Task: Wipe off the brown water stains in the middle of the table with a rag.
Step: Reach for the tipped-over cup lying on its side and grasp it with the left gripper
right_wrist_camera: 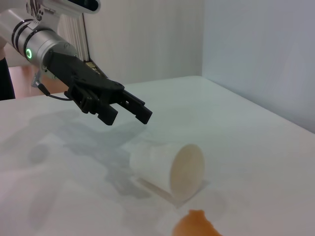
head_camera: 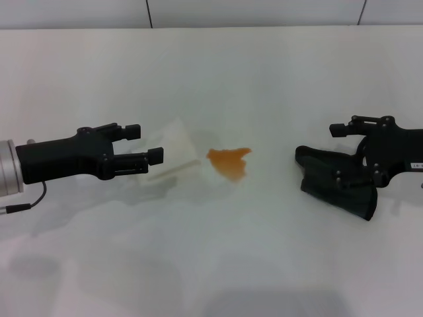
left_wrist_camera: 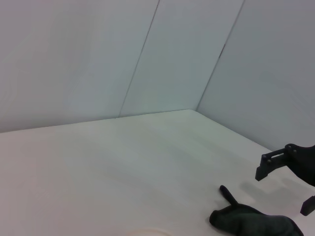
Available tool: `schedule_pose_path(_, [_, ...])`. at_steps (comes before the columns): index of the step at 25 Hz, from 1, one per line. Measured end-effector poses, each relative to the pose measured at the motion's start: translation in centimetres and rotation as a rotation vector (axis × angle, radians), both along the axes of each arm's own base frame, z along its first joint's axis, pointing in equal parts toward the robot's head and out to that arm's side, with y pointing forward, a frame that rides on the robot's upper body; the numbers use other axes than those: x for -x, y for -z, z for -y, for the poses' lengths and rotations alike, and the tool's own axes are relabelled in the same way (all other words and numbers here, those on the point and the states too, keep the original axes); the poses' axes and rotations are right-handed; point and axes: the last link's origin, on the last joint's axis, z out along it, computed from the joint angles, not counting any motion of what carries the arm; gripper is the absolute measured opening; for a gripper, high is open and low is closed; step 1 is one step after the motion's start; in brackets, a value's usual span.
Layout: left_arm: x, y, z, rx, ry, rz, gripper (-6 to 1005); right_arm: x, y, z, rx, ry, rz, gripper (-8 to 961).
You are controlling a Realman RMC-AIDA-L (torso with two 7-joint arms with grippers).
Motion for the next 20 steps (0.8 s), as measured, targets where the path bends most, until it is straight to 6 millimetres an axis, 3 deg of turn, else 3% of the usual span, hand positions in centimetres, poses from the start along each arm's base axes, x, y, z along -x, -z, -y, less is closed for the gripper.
schedule_pose_path(20, [-0.23,0.01,-0.30,-0.002,0.003,-0.003,891,0.05,-0.03,-0.02,-0.002,-0.002,-0.002,868])
